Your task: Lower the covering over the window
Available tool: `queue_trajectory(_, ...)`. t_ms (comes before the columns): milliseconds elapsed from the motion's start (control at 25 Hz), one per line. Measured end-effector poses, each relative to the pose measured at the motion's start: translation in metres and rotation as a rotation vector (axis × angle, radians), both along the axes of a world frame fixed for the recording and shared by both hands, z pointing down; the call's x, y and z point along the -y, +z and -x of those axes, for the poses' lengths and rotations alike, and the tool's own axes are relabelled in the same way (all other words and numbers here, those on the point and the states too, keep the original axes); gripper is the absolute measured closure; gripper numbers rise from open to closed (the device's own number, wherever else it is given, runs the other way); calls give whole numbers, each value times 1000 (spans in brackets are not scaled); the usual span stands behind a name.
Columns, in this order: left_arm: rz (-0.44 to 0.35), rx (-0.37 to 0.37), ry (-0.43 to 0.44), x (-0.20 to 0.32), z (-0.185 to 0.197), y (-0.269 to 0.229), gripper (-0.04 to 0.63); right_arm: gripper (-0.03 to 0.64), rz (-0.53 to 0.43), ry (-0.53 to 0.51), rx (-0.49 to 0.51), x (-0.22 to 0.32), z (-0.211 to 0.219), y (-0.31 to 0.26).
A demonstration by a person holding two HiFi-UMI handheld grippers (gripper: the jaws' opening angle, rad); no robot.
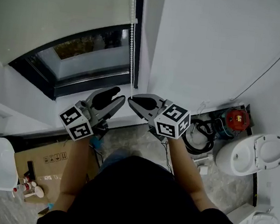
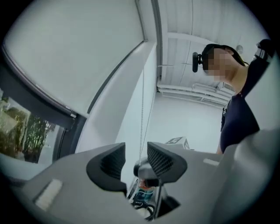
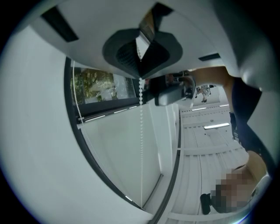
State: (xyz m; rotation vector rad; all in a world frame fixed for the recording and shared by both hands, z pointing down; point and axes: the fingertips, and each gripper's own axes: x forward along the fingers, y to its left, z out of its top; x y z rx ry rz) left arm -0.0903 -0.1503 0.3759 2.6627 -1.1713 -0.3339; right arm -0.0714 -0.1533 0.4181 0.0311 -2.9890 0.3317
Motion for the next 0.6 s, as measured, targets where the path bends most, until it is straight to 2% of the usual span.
queue_trajectory(120, -50, 22, 17, 4, -8, -30, 454, 604, -7, -5, -3, -2, 0, 0)
queue_trajectory(280, -53, 19, 36, 14, -17, -48, 454, 604, -17, -8, -8, -6, 3, -1)
queue_trajectory(400, -41, 85, 25, 22, -26, -46, 459, 604, -21, -10, -9, -9, 4, -1)
queue_trajectory(440, -36, 98, 29, 23, -30, -44, 467, 604, -22, -11, -10, -10, 4, -1)
queue_trajectory(520, -20, 86, 36, 25, -34, -43, 569, 604, -25, -10, -10, -11, 4, -1)
queue_trajectory(600, -12, 74, 35, 26, -35, -42, 571, 603, -28, -6, -17, -11, 3, 0)
